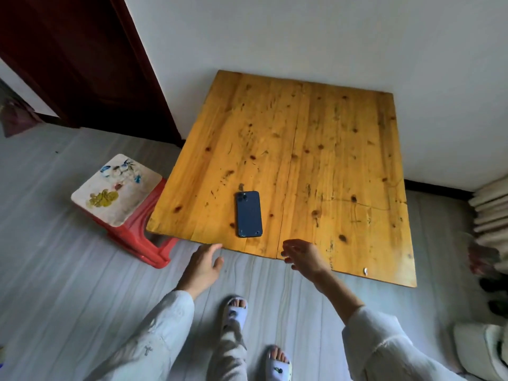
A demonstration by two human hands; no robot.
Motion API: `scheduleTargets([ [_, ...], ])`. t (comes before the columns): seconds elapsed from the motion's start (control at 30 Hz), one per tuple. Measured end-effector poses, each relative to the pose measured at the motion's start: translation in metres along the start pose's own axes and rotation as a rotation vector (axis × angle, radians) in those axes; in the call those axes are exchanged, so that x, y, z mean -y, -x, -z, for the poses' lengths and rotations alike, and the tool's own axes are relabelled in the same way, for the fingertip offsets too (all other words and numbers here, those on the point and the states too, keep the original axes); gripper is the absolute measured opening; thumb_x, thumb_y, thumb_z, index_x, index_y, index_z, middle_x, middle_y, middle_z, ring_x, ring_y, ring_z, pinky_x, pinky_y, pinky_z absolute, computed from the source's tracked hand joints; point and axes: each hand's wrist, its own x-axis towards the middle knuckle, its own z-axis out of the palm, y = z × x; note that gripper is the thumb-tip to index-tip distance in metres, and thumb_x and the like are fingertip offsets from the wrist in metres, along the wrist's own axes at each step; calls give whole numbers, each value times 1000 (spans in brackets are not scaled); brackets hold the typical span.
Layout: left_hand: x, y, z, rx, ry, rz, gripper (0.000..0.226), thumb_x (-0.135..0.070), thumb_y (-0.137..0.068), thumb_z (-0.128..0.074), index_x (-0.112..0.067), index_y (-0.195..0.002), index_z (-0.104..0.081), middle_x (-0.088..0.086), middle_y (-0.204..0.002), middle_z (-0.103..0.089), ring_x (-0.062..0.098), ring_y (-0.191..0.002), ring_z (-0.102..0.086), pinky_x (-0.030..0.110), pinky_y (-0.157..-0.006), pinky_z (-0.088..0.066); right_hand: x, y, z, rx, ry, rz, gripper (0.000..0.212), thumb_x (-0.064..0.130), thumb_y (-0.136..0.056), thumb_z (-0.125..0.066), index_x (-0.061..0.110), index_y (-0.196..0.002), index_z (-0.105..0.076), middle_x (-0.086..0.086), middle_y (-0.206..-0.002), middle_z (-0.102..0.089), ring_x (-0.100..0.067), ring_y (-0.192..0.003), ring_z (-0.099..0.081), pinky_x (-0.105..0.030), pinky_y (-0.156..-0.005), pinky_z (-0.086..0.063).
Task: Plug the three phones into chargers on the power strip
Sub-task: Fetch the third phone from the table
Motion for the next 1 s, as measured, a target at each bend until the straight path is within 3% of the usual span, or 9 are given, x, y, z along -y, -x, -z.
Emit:
scheduleTargets([
  [0.1,12,-54,3,50,-118,-63,46,-15,-90,-50,-8,-135,-39,14,-142,-38,28,-133,-33,36,-110,-29,5,-48,-17,-33,25,-87,29,18,-93,-48,3,-115,-60,-20,-108,-67,-31,-92,-62,-42,-85,-50],
  [0.27,41,-120,5,150,-357,-57,63,-31,-92,-46,-23,-146,-14,6,-157,0,27,-144,0,46,-116,-14,13,-117,-51,-61,151,-241,37,26,-91,-51,9,-124,-54,-13,-99,-65,-22,-78,-55,-29,-66,-43],
  [0.4,64,-148,5,221,-452,-40,80,-38,-87,-53,-27,-146,0,8,-155,18,32,-141,19,56,-113,1,19,-158,-79,-192,305,-266,50,34,-88,-54,4,-127,-47,-16,-123,-57,-29,-105,-56,-34,-84,-46],
  [0.5,71,-150,-2,213,-501,-43,90,-43,-83,-57,-28,-145,6,8,-155,20,33,-142,18,60,-111,0,24,-178,-101,-259,378,-243,66,47,-79,-62,2,-124,-44,-16,-123,-45,-34,-113,-45,-41,-91,-42],
  [0.57,71,-149,-6,186,-541,-49,91,-45,-81,-59,-28,-145,3,9,-156,15,34,-143,12,62,-110,-5,30,-185,-114,-294,472,-288,77,56,-70,-66,6,-122,-41,-12,-121,-38,-32,-116,-37,-44,-87,-42],
  [0.73,68,-150,-8,176,-558,-40,93,-44,-80,-59,-27,-145,5,11,-155,16,36,-142,12,63,-110,-5,36,-195,-134,-335,546,-368,76,46,-69,-73,5,-122,-37,-12,-124,-33,-32,-117,-33,-48,-86,-42],
  [1.0,65,-148,-8,177,-571,-23,91,-44,-82,-57,-27,-145,6,11,-155,17,35,-142,13,62,-111,-4,36,-204,-123,-317,384,-504,87,44,-56,-83,6,-117,-34,-12,-124,-38,-32,-118,-37,-47,-91,-39],
])
